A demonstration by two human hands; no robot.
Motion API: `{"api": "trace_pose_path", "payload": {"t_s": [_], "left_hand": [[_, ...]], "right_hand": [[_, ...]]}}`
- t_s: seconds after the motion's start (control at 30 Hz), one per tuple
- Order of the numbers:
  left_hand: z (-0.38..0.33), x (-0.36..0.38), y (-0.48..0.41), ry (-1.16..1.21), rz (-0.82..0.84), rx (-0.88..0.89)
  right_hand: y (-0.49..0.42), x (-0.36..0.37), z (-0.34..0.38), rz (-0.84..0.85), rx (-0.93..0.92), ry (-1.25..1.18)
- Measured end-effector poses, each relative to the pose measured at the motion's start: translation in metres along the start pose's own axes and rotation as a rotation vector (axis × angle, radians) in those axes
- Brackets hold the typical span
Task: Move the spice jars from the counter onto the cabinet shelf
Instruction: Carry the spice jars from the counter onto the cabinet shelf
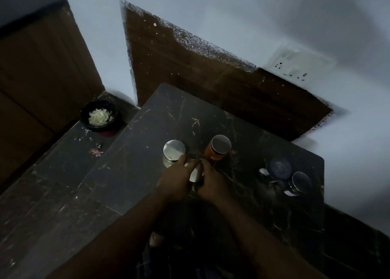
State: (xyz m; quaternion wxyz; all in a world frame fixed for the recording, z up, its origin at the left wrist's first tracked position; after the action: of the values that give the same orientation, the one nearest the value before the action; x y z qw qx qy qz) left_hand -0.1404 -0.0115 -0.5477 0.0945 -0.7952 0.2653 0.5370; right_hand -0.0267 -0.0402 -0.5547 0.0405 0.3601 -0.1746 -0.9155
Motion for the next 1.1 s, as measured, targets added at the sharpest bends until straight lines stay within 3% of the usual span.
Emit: {"api": "trace_pose_path", "payload": {"t_s": [0.27, 0.5, 0.67, 0.93, 1.1], "left_hand": [[-0.048, -0.065, -0.014, 0.237, -0.221, 0.170], [-0.147, -0.192, -0.053, 0.412, -0.510, 0.347], [-0.227, -0.291, -0.062, 0.501, -0.662, 0.532], [-0.351, -0.447, -0.054, 0.593, -0.884, 0.768], [-0.416, -0.520, -0.064, 0.595, -0.894, 0.820]], "right_hand": [[0.042, -0.071, 0.009, -0.247, -0.115, -0.210], [0.066, -0.224, 0.064, -0.604, -0.339, -0.192], [0.109, -0.332, 0.117, -0.770, -0.558, -0.338], [0.192, -0.492, 0.211, -1.006, -0.795, -0.218], [0.225, -0.573, 0.254, -1.125, -0.883, -0.162]]}}
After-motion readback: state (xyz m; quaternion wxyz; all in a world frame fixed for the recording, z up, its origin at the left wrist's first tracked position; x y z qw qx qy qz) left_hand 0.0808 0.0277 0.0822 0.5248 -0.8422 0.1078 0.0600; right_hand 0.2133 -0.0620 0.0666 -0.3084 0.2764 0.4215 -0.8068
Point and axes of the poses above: each hand's wrist, its own y-axis away from the middle knuckle, its own x-axis out of the palm, z = x × y, the point moved 9 cm from there along -y, towards the middle knuckle, and after that the axes turned 7 degrees about -y, right-handed, at the moved point
